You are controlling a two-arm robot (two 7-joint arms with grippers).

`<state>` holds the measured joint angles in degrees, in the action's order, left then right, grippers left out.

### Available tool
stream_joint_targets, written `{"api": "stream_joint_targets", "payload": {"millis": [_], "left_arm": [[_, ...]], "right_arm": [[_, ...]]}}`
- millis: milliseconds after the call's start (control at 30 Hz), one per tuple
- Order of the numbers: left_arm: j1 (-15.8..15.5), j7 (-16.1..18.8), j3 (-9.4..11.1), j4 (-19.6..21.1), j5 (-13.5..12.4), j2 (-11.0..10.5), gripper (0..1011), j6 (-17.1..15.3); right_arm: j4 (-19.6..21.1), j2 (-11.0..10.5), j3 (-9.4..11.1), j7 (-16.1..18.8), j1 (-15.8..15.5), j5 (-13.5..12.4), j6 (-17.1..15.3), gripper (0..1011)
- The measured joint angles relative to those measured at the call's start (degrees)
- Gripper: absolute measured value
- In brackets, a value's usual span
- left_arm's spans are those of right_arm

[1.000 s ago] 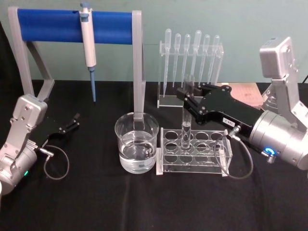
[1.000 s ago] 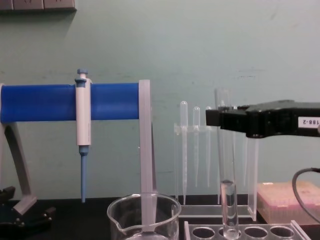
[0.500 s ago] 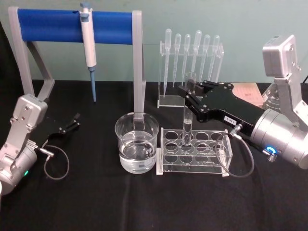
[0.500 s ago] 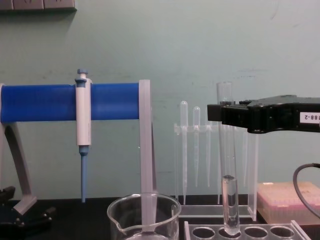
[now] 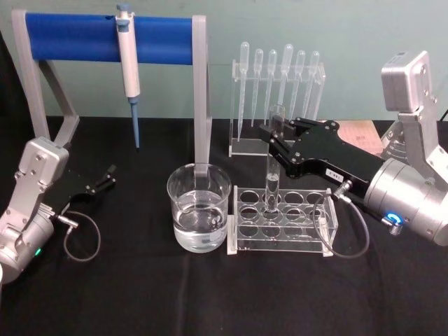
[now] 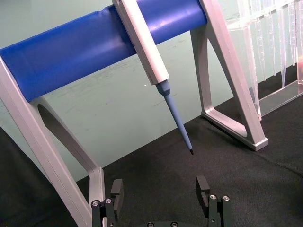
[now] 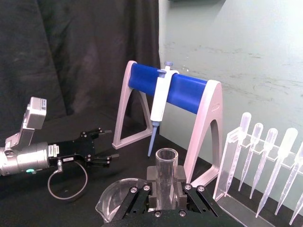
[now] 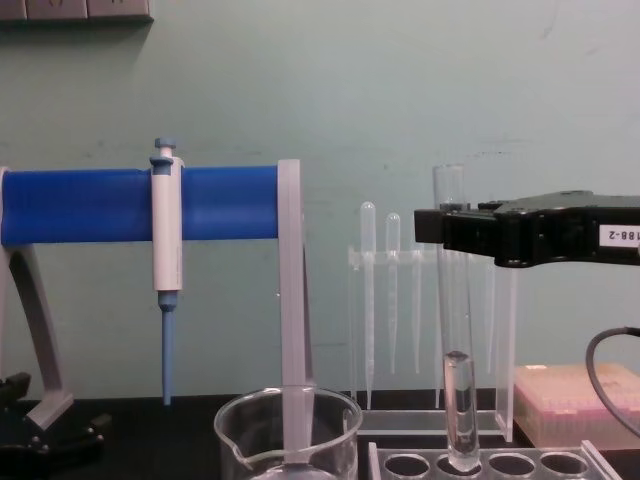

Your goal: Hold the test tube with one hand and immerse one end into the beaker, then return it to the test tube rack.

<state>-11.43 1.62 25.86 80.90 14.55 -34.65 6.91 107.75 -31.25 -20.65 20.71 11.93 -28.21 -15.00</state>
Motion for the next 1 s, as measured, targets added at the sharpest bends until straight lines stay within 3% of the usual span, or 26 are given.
{"api": "stream_joint_targets", "payload": {"millis": [1000], "left_arm": [[0.0, 0.0, 0.0, 0.0, 0.0, 0.0, 1000, 0.0]], "right_arm": [[0.0, 0.0, 0.0, 0.1, 0.0, 0.0, -0.1, 224]]}}
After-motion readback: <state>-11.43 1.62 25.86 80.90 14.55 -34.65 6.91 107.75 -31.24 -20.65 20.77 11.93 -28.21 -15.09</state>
